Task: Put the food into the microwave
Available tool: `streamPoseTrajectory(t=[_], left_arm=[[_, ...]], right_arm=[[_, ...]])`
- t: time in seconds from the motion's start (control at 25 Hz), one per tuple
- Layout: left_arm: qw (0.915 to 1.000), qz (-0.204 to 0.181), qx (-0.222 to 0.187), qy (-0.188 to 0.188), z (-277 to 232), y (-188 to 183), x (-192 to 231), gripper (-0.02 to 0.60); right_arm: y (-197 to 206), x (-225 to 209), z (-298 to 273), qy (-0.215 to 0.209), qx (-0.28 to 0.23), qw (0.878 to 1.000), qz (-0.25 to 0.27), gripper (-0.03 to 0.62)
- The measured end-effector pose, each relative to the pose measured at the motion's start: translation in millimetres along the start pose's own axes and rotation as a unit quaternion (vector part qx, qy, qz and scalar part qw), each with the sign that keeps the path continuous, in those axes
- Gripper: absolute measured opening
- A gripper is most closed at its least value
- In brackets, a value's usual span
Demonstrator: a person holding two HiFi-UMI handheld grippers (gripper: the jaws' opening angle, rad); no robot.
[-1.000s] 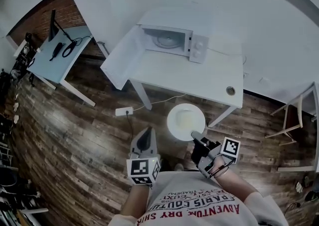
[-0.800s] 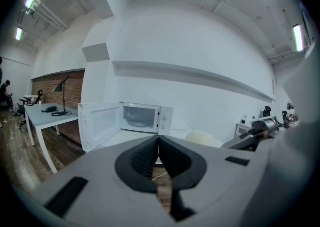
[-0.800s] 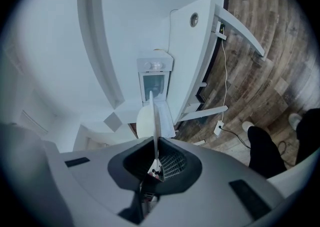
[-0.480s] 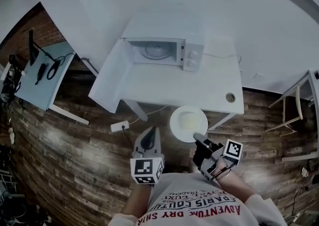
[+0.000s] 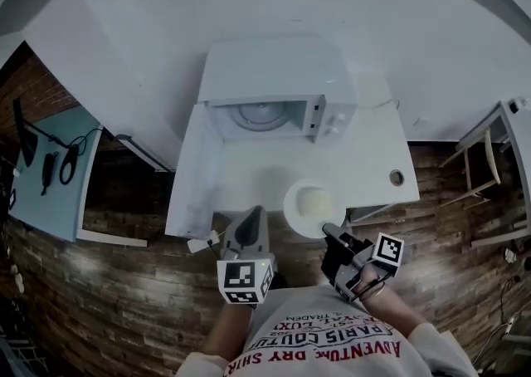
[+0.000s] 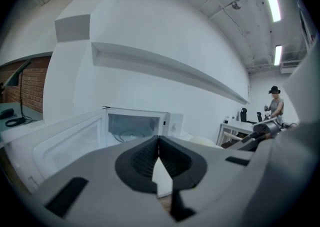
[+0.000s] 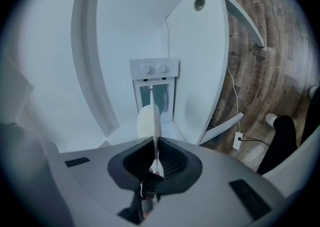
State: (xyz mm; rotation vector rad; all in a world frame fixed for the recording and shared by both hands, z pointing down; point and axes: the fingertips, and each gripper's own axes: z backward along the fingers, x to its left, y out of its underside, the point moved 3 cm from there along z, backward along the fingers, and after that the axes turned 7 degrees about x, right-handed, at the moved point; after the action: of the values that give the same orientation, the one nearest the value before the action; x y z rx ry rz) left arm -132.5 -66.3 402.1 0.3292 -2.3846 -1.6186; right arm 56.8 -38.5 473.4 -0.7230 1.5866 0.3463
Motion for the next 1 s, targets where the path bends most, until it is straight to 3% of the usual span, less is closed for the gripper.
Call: streamPoseTrajectory(t=[0.16, 0.48, 1.0], left_arm=[[0.9997, -0.005, 0.002, 0.024, -23, -9, 40, 0.006], [0.9974, -0.017, 0.016, 0.069, -58, -17, 69, 0.006], [0.9991, -0.005, 0.034, 0.025, -123, -34, 96, 0.008]], right_arm=[[1, 5, -44, 0.006, -0.019, 1.0, 0.008, 0.026], [-11, 14, -96, 0.001, -0.043, 0.999, -0.007, 0.025], [-97, 28, -162, -0.015, -0.033, 0.999, 0.01, 0.026]])
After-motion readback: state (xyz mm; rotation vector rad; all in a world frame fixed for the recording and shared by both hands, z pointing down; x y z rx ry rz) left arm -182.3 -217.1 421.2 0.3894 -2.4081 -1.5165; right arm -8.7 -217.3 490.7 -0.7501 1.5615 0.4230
